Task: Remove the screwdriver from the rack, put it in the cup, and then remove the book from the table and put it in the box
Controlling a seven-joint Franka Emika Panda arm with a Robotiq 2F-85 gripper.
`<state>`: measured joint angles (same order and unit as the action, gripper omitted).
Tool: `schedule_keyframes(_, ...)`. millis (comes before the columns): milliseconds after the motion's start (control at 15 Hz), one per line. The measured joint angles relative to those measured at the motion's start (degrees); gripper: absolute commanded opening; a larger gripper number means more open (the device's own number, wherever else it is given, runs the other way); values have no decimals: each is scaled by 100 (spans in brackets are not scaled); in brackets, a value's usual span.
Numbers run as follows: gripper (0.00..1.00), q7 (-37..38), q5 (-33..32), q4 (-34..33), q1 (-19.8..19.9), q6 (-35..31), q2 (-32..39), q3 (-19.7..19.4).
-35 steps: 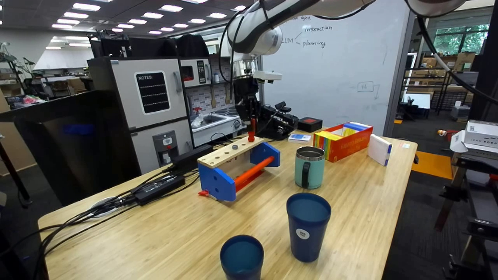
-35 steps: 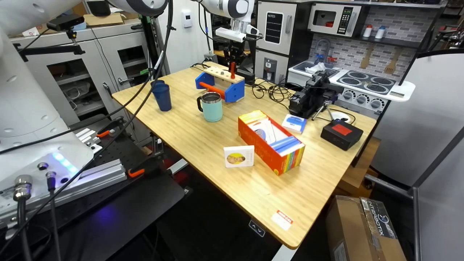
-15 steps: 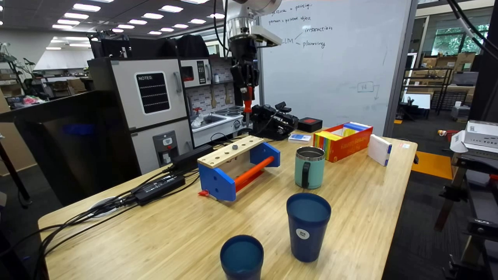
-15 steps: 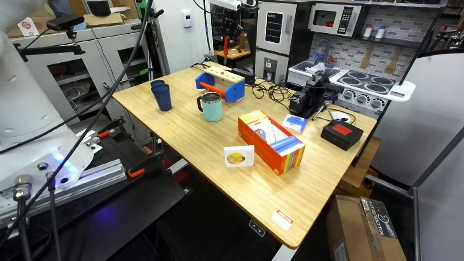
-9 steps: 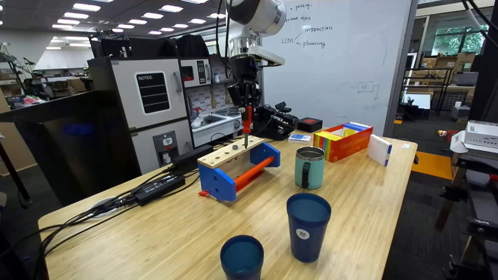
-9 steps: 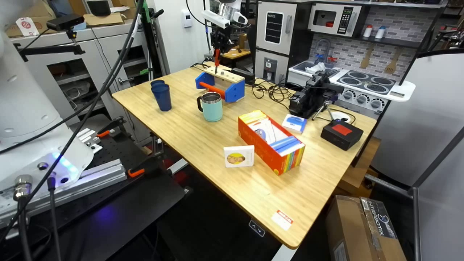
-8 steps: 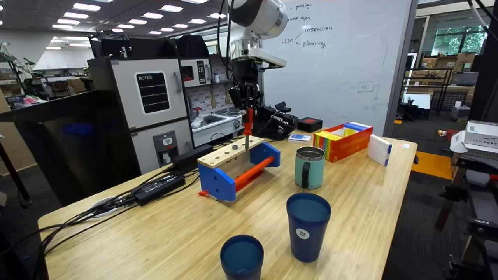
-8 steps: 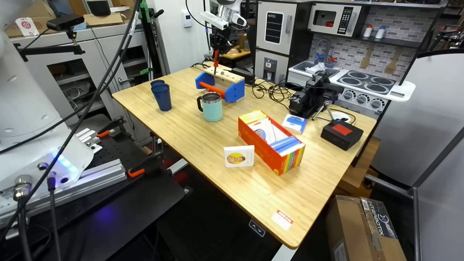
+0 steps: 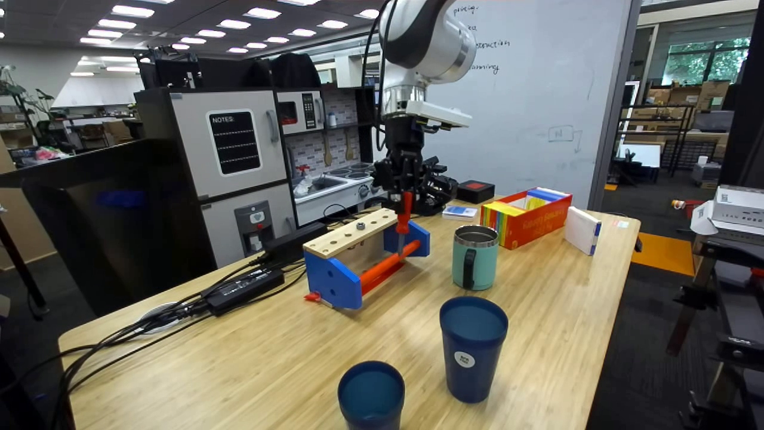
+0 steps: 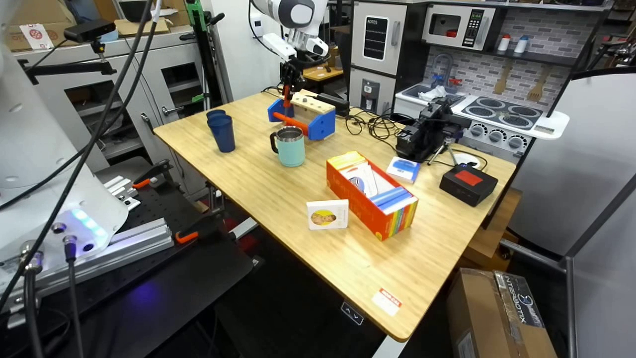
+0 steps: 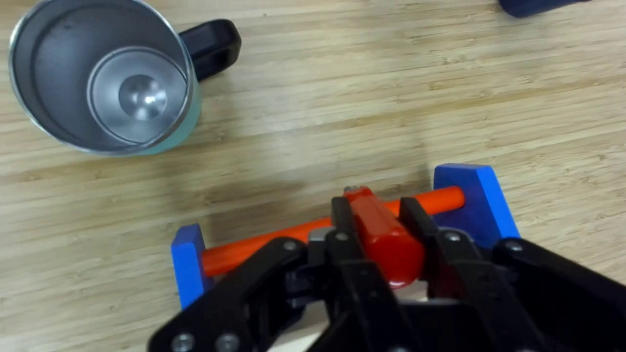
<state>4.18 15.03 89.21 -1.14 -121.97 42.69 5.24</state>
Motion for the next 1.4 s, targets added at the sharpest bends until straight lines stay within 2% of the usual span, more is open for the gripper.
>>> schedule_keyframes(200, 7, -19, 39, 1057, 55, -668, -453, -28)
schedule_keyframes(467, 7, -414, 27, 2555, 168, -1766, -1293, -54)
schedule_keyframes(800, 7, -1167, 84, 4586, 405, -2943, -2860, -75)
schedule_keyframes(1067, 7, -1932, 370, 6116, 567, -3230, -4506, -176)
schedule_keyframes(1267, 7, -2050, 298, 6666, 499, -3232, -5425, -419)
schedule_keyframes(1400, 7, -2051, 204, 6786, 417, -3232, -5743, -582)
